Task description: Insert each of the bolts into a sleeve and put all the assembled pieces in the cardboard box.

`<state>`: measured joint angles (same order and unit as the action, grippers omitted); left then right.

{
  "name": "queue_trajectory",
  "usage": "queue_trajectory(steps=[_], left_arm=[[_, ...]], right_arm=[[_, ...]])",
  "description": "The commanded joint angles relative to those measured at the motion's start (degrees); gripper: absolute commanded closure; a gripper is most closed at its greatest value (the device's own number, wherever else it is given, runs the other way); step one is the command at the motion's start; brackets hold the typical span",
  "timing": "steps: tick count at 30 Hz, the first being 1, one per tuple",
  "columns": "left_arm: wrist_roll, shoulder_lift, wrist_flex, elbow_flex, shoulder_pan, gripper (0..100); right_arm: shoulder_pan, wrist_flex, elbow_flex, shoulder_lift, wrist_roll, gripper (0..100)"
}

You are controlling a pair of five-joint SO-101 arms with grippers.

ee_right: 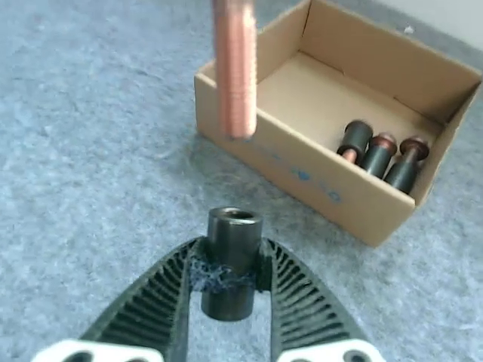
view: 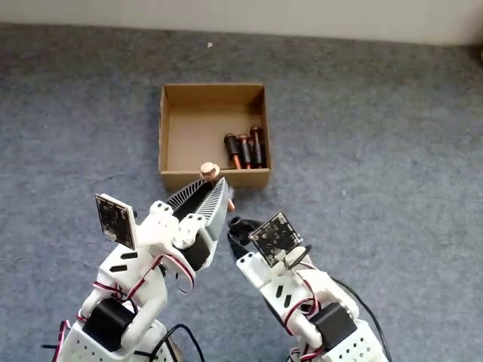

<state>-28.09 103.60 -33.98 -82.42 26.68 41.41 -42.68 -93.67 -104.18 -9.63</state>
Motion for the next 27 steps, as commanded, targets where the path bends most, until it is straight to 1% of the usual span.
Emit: queue_trajectory(steps=[1,3,5,7,14,16,19,27], left_arm=[[0.4,0.7,1.8,0.1,-0.7,99],[-0.5,0.7,2.7,0.0,-2.1,99],[-2.8,0.7,4.3,-0.7,-4.0,99],[-3.5,0.7,4.7,-0.7,-4.9,99],[-3.6,0.7,4.7,-0.7,-4.6,99],[-3.6,0.7,4.5,-0.8,-3.6,99],[-3.6,0.7,1.8,-0.3,-2.4,99],[-3.6,0.7,0.8,-0.9,-2.2,99]], right_arm=[[0.6,4.3,1.1,-1.1,-0.5,99.4],[0.6,5.8,1.1,-1.1,-0.6,99.4],[0.9,6.7,2.0,-1.1,-2.7,99.4],[0.9,6.8,3.4,-1.1,-3.9,99.4],[0.9,6.8,6.2,-1.1,-4.0,99.4],[0.9,6.8,6.4,-1.1,-4.0,99.4],[0.9,6.8,6.4,-1.1,-4.0,99.4],[0.8,6.8,6.4,-1.1,-4.0,99.4]])
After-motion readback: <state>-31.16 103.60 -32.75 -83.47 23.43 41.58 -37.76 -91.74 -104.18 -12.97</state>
